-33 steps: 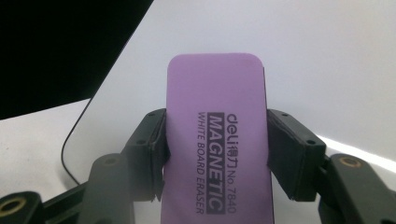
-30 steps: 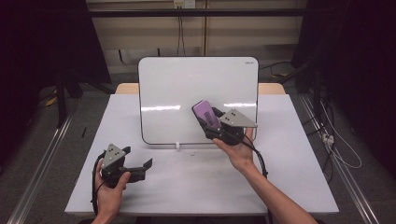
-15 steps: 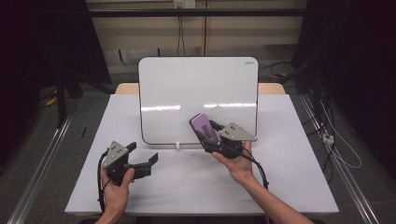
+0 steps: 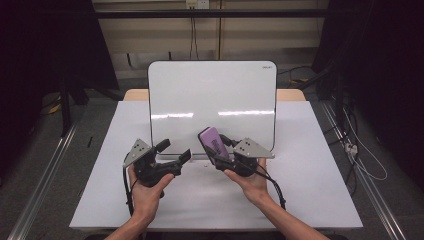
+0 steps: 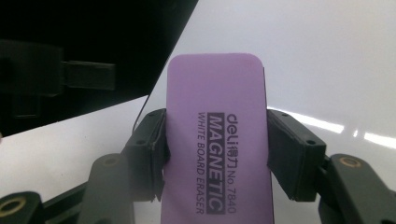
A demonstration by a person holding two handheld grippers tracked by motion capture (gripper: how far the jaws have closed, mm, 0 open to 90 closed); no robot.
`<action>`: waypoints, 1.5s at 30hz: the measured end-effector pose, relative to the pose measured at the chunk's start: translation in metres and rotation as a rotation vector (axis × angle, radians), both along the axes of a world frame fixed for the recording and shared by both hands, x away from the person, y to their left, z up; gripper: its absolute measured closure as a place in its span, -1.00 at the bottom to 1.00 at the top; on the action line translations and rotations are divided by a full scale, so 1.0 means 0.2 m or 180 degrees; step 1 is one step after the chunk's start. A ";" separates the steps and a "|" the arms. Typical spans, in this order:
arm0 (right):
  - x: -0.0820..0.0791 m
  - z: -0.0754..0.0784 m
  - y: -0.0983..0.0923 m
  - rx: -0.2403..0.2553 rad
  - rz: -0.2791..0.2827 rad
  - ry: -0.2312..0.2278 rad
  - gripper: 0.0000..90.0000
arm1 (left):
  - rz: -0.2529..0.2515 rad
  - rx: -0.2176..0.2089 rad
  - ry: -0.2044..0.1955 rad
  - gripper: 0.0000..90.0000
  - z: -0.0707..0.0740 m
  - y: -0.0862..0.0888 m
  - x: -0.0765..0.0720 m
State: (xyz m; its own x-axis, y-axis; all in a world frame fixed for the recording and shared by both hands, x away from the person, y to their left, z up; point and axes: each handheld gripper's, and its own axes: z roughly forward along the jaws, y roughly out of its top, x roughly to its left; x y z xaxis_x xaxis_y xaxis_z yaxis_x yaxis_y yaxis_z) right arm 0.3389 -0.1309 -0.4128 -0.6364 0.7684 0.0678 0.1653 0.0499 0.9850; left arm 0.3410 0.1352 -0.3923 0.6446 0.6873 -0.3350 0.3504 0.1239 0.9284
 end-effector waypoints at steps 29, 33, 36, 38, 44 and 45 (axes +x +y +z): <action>-0.01 0.01 0.05 0.0174 0.0030 0.0015 -0.08 | 0.0062 -0.0477 0.0029 0.00 -0.02 -0.17 0.08; -0.01 0.01 0.05 0.0193 0.0018 0.0019 -0.08 | 0.0009 -0.0504 0.0054 0.14 -0.04 -0.17 0.07; -0.01 0.00 0.06 0.0209 0.0022 0.0010 -0.08 | -0.0031 -0.0574 0.0136 0.22 -0.06 -0.19 0.07; -0.01 0.00 0.06 0.0218 0.0022 0.0033 -0.08 | -0.0054 -0.0609 0.0140 0.29 -0.07 -0.19 0.07; -0.01 0.00 0.06 0.0246 0.0019 0.0020 -0.08 | -0.0071 -0.0701 0.0153 0.39 -0.06 -0.19 0.07; 0.00 0.00 0.06 0.0250 0.0028 0.0025 -0.08 | -0.0082 -0.0647 0.0147 0.40 -0.06 -0.19 0.07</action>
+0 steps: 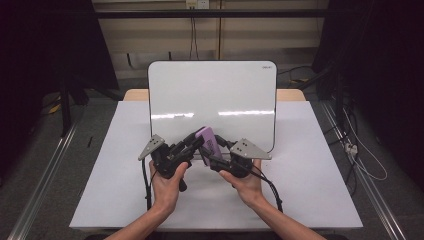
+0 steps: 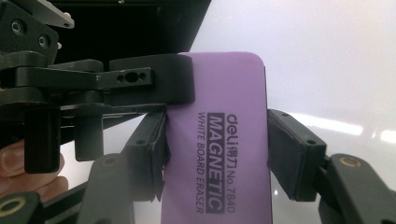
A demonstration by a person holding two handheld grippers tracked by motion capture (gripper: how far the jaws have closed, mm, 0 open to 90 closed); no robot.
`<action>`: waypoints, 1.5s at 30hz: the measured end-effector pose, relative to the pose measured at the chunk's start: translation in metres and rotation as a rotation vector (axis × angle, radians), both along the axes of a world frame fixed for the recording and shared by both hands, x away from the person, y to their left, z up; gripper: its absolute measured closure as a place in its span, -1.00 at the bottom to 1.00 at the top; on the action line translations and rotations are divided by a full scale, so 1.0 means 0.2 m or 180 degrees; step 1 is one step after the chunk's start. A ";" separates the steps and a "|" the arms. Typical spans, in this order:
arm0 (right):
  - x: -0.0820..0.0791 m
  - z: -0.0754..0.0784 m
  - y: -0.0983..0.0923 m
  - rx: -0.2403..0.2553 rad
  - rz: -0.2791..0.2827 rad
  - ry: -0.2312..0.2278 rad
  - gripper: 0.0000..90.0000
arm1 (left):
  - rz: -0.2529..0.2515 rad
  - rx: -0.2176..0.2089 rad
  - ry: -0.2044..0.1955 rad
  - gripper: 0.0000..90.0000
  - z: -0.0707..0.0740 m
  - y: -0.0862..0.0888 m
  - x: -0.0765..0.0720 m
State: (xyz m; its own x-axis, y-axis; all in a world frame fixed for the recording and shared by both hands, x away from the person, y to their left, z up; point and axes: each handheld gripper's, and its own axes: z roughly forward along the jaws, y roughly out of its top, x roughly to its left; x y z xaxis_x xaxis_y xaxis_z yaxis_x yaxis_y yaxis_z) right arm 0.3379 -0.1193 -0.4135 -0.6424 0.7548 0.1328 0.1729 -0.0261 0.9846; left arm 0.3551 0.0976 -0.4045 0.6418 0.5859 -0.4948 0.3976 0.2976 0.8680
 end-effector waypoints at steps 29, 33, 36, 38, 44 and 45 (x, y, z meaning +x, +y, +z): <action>-0.01 -0.01 -0.09 -0.0331 -0.0031 0.0154 -0.86 | 0.0049 0.0583 -0.0159 0.43 0.08 0.08 0.03; 0.00 -0.01 -0.11 -0.0414 -0.0108 0.0160 -0.91 | 0.0073 0.0693 -0.0196 0.43 0.09 0.10 0.03; 0.00 -0.02 -0.14 -0.0440 -0.0182 0.0190 -0.91 | 0.0061 0.0785 -0.0222 0.43 0.11 0.12 0.03; 0.00 -0.02 -0.16 -0.0465 -0.0222 0.0189 -0.91 | 0.0046 0.0872 -0.0231 0.43 0.11 0.13 0.02; -0.02 -0.03 -0.23 -0.0521 -0.0307 0.0211 -0.92 | 0.0010 0.1039 -0.0262 0.43 0.14 0.16 0.01; -0.03 -0.03 -0.25 -0.0520 -0.0332 0.0216 -0.92 | 0.0010 0.1091 -0.0288 0.43 0.15 0.17 0.01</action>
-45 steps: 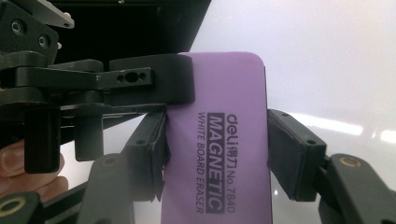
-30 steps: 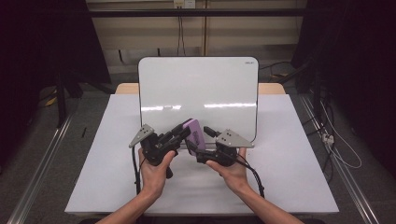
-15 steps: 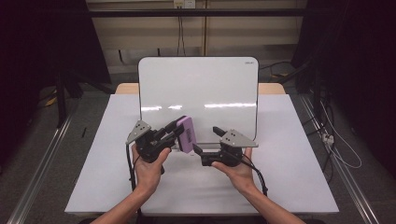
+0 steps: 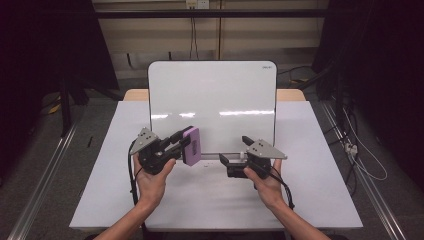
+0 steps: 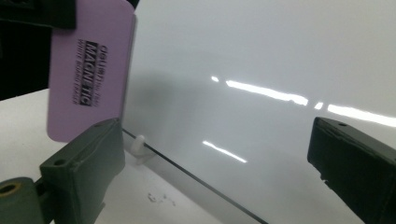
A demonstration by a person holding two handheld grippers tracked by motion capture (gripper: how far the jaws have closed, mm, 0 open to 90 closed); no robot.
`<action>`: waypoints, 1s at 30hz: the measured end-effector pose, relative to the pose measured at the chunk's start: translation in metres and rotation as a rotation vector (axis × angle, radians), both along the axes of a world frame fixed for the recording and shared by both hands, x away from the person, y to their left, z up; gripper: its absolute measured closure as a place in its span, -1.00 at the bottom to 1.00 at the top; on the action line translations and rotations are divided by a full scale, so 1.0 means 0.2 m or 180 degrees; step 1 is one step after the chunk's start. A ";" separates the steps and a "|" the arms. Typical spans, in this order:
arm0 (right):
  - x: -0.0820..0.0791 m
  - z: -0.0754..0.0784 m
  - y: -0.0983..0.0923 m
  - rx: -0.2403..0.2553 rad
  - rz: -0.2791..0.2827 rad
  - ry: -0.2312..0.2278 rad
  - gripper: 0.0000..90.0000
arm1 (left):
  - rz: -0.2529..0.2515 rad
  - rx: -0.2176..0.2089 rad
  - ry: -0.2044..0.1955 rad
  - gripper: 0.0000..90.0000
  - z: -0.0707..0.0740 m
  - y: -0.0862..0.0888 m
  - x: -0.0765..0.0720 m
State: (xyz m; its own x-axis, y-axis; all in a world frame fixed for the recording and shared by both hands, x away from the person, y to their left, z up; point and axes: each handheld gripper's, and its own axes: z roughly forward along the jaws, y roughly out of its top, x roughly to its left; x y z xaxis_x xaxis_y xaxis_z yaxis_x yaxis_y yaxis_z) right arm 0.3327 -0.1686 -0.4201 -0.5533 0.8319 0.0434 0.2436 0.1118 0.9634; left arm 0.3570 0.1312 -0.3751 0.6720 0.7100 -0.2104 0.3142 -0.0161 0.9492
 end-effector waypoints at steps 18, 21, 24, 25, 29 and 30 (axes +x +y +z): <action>-0.11 -0.04 -0.34 -0.0029 -0.0490 0.0067 -0.90 | 0.0207 0.0620 -0.0162 0.44 0.09 0.08 -0.01; -0.13 -0.05 -0.36 -0.0030 -0.0547 0.0085 -0.90 | 0.0267 0.0762 -0.0231 0.45 0.09 0.08 -0.01; -0.16 -0.05 -0.40 -0.0053 -0.0620 0.0044 -0.90 | 0.0314 0.0886 -0.0254 0.45 0.10 0.08 -0.01; -0.16 -0.06 -0.42 -0.0059 -0.0634 0.0049 -0.90 | 0.0327 0.0909 -0.0260 0.45 0.10 0.08 -0.01; -0.19 -0.07 -0.48 -0.0073 -0.0719 0.0069 -0.90 | 0.0364 0.1024 -0.0269 0.45 0.11 0.09 0.00; -0.20 -0.07 -0.49 -0.0065 -0.0731 0.0079 -0.90 | 0.0384 0.1022 -0.0263 0.45 0.11 0.09 0.00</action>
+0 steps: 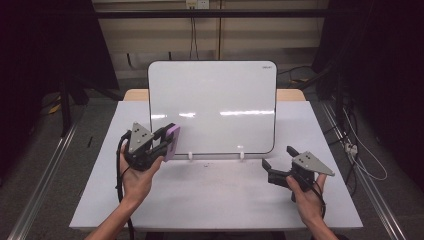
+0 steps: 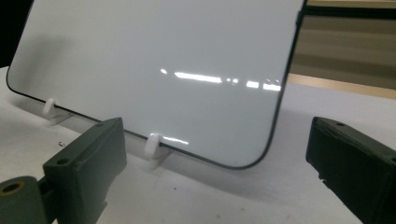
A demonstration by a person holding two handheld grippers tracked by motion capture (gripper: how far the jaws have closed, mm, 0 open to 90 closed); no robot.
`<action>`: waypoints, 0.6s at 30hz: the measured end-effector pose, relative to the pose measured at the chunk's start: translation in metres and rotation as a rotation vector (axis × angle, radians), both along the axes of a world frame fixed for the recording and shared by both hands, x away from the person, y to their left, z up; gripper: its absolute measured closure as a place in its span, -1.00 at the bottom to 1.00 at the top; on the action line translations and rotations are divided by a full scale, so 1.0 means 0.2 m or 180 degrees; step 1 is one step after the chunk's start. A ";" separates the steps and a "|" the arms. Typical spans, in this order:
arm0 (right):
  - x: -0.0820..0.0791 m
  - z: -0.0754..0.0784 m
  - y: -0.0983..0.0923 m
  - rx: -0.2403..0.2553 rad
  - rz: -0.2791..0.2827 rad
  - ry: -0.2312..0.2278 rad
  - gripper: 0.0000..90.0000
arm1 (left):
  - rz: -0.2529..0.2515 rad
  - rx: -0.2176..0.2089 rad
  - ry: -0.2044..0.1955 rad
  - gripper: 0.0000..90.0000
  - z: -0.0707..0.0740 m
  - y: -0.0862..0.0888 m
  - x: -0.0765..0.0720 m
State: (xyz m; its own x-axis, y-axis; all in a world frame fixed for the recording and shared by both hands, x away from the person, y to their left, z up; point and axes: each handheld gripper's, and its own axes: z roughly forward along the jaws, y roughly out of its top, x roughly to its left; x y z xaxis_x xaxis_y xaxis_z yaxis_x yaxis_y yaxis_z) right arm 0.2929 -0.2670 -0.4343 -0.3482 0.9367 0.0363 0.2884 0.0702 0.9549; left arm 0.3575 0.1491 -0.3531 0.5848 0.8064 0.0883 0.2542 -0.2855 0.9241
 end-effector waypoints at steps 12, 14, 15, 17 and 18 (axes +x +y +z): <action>0.01 -0.02 -0.03 0.0028 -0.0051 0.0066 -0.90 | 0.0309 0.0434 0.0008 0.46 -0.03 0.02 0.05; 0.01 -0.02 -0.02 0.0020 -0.0023 0.0068 -0.90 | 0.0383 0.0507 -0.0009 0.46 -0.03 0.03 0.06; 0.01 -0.02 -0.02 0.0016 -0.0019 0.0066 -0.90 | 0.0411 0.0527 -0.0012 0.46 -0.04 0.03 0.07; 0.01 -0.03 -0.02 0.0006 -0.0006 0.0060 -0.90 | 0.0447 0.0612 -0.0030 0.46 -0.04 0.03 0.09; 0.01 -0.02 -0.01 0.0013 -0.0007 0.0066 -0.90 | 0.0456 0.0618 -0.0053 0.46 -0.04 0.03 0.10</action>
